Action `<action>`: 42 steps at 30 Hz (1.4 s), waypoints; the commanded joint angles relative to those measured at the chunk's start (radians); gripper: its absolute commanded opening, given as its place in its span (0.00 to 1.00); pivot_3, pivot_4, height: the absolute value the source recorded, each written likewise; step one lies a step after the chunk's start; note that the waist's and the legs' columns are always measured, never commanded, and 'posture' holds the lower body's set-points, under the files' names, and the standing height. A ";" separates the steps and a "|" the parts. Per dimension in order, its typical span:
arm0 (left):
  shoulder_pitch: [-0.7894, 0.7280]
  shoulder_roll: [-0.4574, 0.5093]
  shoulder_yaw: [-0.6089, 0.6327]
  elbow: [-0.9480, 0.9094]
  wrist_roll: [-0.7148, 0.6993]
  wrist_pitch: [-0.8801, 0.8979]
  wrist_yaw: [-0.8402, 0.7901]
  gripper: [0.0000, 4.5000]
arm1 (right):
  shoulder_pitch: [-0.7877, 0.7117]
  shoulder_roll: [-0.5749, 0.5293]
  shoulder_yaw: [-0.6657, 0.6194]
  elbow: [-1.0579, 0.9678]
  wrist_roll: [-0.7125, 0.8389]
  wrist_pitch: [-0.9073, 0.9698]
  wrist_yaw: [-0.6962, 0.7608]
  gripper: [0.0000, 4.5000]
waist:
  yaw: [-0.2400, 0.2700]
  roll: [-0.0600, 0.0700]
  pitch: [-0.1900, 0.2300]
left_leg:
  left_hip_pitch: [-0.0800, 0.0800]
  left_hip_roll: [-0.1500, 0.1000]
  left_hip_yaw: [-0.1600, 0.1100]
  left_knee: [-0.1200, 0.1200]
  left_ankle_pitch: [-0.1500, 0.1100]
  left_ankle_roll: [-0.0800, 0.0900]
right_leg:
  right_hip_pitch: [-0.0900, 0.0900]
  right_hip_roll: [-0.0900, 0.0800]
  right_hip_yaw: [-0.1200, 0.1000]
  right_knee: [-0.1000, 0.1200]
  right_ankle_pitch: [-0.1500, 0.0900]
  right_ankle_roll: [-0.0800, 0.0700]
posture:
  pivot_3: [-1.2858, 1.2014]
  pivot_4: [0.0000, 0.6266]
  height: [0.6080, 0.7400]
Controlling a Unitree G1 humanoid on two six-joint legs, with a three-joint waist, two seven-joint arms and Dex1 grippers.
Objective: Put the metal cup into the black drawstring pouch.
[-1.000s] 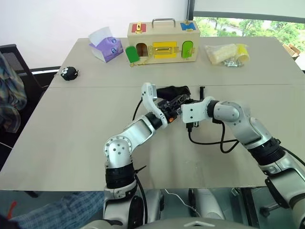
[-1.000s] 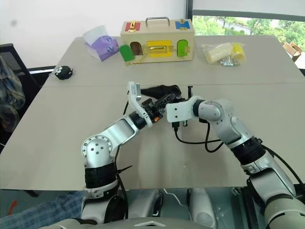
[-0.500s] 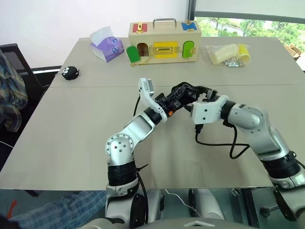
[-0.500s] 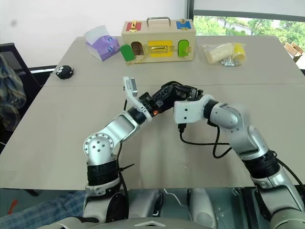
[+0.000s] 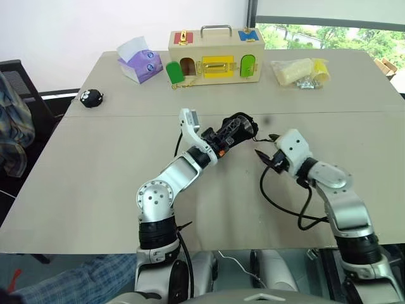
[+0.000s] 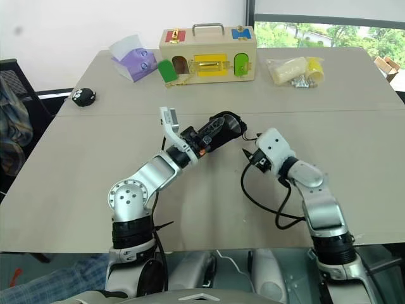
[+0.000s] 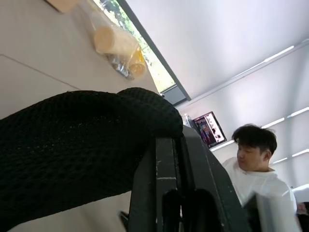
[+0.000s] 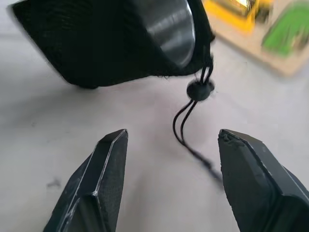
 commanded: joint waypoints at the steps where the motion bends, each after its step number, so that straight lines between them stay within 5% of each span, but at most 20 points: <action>1: 0.009 0.010 -0.009 -0.037 -0.033 0.000 -0.015 0.00 | -0.100 0.019 -0.040 0.179 0.023 -0.063 -0.067 0.67 | 0.000 0.000 0.000 | 0.000 0.000 0.000 0.000 0.000 0.000 | 0.000 0.001 0.000 0.000 0.000 0.000 | 0.52 0.24 0.77; 13: 0.035 0.010 -0.020 -0.057 -0.033 -0.025 0.001 0.00 | -0.306 -0.068 0.001 0.647 0.056 -0.084 0.064 0.67 | -0.001 0.000 0.000 | 0.000 0.000 0.000 0.000 0.000 0.000 | 0.000 0.000 0.000 0.000 0.000 0.000 | 0.52 0.24 0.77; 21: 0.048 0.010 -0.022 -0.065 -0.033 -0.045 0.014 0.00 | -0.266 -0.105 0.057 0.606 0.031 -0.102 0.091 0.01 | 0.002 0.000 -0.002 | 0.001 0.000 0.000 0.001 0.000 0.000 | 0.002 -0.001 -0.001 0.000 0.000 0.000 | 0.52 0.24 0.77; 30: 0.061 0.011 -0.002 -0.066 -0.088 -0.041 0.034 0.00 | -0.255 -0.135 -0.102 0.363 0.095 -0.174 -0.044 0.01 | 0.020 0.000 -0.001 | -0.001 -0.001 -0.002 0.001 0.000 0.000 | 0.001 -0.002 -0.002 -0.001 0.000 0.000 | 0.52 0.24 0.77; 42: 0.049 0.037 0.014 -0.056 -0.155 -0.081 -0.010 0.00 | -0.502 -0.093 -0.207 0.011 0.262 -0.095 -0.152 0.01 | 0.000 0.000 0.000 | -0.002 0.000 0.000 0.000 0.000 0.000 | -0.002 -0.002 -0.001 -0.001 0.000 0.000 | 0.52 0.24 0.77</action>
